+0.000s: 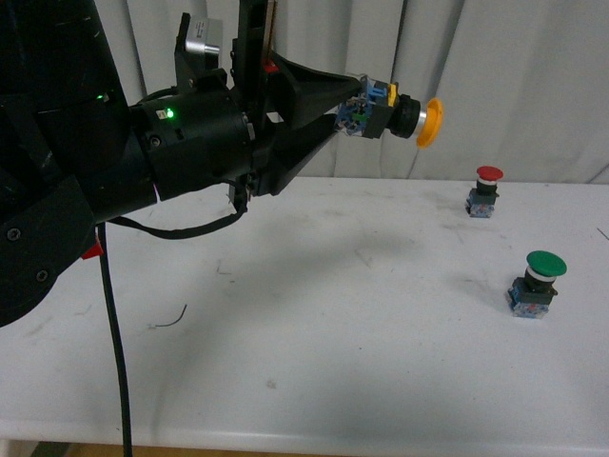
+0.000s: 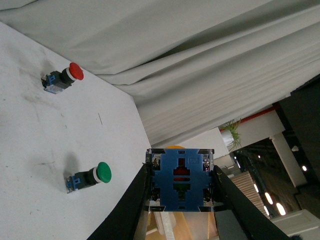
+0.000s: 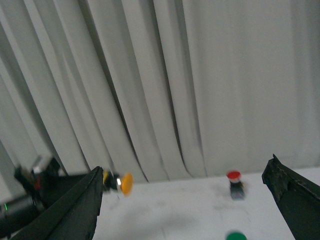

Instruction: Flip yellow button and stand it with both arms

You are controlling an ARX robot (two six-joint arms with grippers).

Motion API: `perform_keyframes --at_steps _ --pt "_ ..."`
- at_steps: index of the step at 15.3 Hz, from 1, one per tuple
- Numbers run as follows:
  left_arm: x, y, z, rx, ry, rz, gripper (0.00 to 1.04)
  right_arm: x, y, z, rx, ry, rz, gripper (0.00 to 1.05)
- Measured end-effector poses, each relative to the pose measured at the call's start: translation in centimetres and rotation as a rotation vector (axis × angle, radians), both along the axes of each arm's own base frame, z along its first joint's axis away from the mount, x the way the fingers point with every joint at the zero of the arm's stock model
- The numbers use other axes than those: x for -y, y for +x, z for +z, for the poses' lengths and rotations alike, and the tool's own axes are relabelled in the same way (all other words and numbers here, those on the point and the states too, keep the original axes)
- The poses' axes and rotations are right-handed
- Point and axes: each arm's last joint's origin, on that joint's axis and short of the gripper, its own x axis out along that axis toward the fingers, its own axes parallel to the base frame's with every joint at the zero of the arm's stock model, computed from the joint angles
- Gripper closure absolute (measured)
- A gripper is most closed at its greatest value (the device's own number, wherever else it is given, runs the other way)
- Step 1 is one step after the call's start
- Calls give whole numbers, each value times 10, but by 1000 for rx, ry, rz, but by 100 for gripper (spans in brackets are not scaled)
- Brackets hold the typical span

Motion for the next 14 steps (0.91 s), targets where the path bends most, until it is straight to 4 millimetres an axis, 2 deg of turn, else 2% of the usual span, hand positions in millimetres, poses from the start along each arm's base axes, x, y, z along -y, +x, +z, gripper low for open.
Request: perform_keyframes --at_steps 1,2,3,4,5,6,7,9,14 --pt "0 1 0 1 5 1 75 12 54 69 173 155 36 6" --pt "0 1 0 2 5 1 75 16 75 86 217 202 65 6" --pt "0 1 1 4 4 1 75 20 102 94 224 259 98 6" --pt "0 1 2 6 3 1 75 20 126 91 188 321 153 6" --pt "1 2 3 9 2 1 75 19 152 76 125 393 191 6" --pt "1 2 3 10 1 2 75 14 176 45 15 509 250 6" --pt "1 2 4 14 0 2 75 6 191 12 -130 656 276 6" --pt "1 2 6 24 -4 1 75 -2 196 -8 -217 745 286 6" --pt "1 3 9 33 -7 3 75 -22 200 -41 -365 880 305 6"
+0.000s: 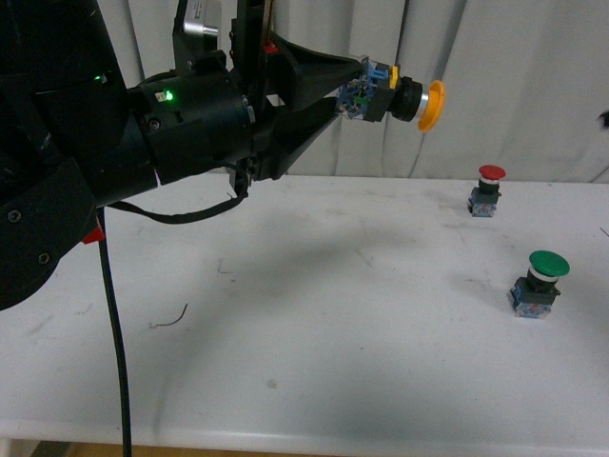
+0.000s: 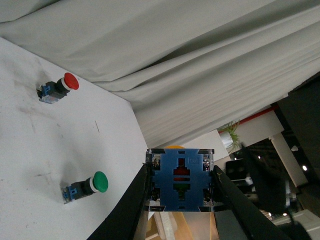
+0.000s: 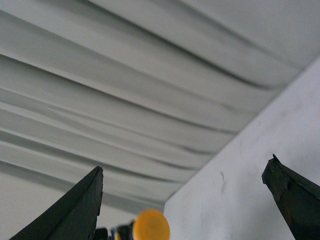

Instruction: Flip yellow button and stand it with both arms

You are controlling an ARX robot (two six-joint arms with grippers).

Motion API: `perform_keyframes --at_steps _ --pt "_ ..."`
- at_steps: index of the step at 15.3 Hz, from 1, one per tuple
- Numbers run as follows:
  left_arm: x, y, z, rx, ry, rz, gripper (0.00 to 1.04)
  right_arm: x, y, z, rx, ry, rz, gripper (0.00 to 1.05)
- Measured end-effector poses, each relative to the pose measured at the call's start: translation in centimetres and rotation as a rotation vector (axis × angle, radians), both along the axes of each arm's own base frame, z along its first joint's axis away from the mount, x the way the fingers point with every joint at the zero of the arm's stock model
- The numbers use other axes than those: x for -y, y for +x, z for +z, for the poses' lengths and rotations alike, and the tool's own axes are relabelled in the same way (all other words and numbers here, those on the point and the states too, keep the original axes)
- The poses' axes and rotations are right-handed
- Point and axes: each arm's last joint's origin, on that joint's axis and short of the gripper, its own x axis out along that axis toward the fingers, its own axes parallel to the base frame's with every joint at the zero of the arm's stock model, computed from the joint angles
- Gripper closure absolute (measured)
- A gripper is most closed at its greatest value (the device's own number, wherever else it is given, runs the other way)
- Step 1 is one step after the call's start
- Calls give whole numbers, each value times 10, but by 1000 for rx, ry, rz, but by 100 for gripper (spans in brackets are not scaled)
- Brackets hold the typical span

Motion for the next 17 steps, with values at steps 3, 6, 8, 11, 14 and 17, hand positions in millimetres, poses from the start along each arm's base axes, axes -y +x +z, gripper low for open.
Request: perform_keyframes --at_steps 3,6,8,11,14,17 --pt "0 0 0 1 -3 -2 75 -31 1 -24 -122 103 74 6" --pt "1 0 1 1 -4 -4 75 -58 7 -18 -110 160 146 6" --pt "3 2 4 11 -7 -12 75 -70 15 -11 -86 185 176 6" --pt "4 3 6 16 -8 -16 75 -80 22 -15 -99 203 198 6" --pt "4 2 6 16 -7 -23 75 -89 30 -12 -90 230 206 6" --pt "0 4 6 19 -7 -17 75 -101 35 -4 -64 253 229 6"
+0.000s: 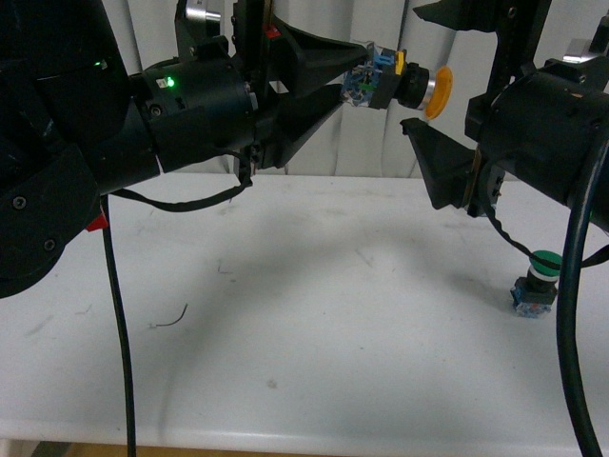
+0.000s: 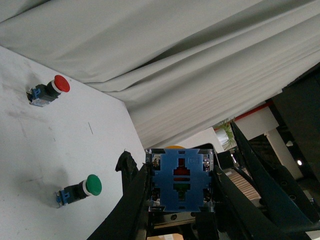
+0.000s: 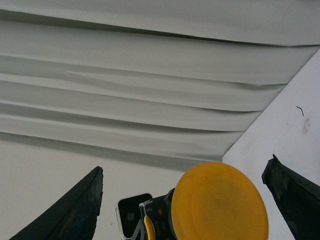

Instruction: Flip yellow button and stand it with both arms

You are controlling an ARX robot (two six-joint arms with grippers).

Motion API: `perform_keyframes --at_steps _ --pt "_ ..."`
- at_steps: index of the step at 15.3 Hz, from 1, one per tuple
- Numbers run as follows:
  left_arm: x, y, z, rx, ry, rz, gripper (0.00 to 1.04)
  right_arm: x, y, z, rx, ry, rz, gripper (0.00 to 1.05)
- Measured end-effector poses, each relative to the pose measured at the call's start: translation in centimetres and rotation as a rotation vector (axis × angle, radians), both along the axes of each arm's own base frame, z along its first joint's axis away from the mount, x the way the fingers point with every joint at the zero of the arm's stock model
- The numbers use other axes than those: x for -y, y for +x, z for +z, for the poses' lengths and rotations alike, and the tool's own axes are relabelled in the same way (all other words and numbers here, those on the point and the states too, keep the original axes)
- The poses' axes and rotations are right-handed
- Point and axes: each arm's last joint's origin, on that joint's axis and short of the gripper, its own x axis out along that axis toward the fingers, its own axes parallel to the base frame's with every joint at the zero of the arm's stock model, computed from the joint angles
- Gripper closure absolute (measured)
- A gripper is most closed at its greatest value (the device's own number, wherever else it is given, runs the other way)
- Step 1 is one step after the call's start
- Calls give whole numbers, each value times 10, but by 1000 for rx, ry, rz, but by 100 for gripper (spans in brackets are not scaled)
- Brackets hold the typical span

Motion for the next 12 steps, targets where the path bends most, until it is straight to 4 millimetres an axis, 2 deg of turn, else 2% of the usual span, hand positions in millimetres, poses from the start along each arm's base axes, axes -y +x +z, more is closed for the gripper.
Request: perform_keyframes --at_steps 1,6,7,11,12 --pt "-1 0 0 0 -1 2 75 -2 0 0 -1 3 3 7" --pt "-1 1 0 1 -2 5 75 -3 1 -7 -19 2 3 62" --pt "-2 1 0 -8 -5 5 75 -3 2 -7 -17 3 0 68" --pt "-2 1 -1 -20 -6 7 75 -1 2 -7 -18 3 -5 68" --pt "-2 1 -2 -27 -5 7 72 -1 2 -7 -20 2 -5 68"
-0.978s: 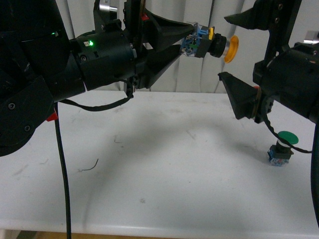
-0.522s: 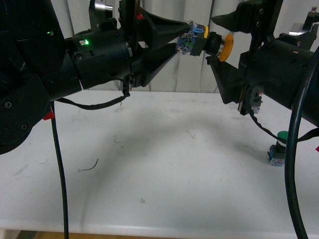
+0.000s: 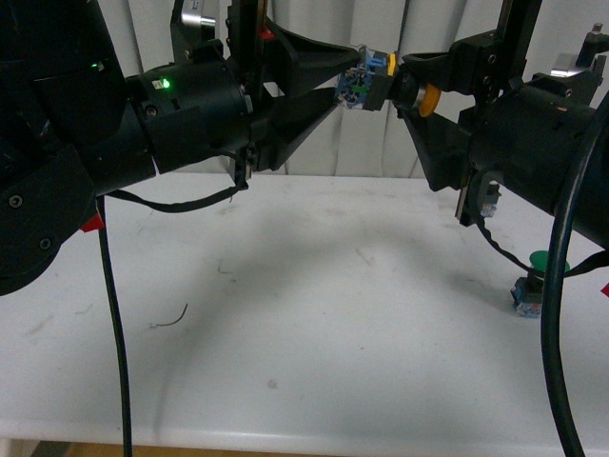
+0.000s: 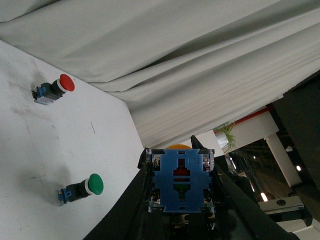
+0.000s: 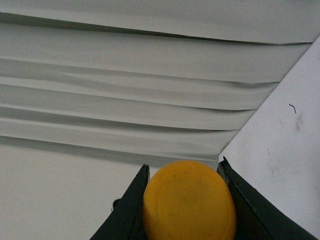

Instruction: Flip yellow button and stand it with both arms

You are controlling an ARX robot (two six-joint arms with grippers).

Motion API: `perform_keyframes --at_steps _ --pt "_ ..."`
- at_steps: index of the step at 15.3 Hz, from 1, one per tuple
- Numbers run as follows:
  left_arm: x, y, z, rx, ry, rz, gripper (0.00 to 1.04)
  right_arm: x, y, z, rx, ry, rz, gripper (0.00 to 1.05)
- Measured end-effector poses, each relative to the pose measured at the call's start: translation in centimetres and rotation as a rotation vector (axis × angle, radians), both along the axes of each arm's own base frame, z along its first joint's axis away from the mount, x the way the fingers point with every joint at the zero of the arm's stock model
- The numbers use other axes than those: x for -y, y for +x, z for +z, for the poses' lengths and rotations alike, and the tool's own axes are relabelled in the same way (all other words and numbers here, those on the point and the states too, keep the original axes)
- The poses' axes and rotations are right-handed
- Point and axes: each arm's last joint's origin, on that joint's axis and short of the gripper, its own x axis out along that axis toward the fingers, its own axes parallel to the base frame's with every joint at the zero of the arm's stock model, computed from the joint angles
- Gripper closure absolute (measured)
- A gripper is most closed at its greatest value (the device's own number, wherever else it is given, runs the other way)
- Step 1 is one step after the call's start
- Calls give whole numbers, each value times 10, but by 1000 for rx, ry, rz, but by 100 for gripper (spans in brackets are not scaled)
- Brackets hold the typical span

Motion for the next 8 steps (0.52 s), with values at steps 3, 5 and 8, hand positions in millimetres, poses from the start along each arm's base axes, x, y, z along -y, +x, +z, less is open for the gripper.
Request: perform_keyframes --at_steps 3,5,8 --pt "-3 3 2 13 -9 15 35 5 2 0 -3 -1 -14 68" --pt "-9 10 -3 -3 -11 41 13 10 3 0 -3 -1 -26 68" --pt "-35 13 -14 -29 -19 96 7 13 4 -1 -4 -3 -25 68"
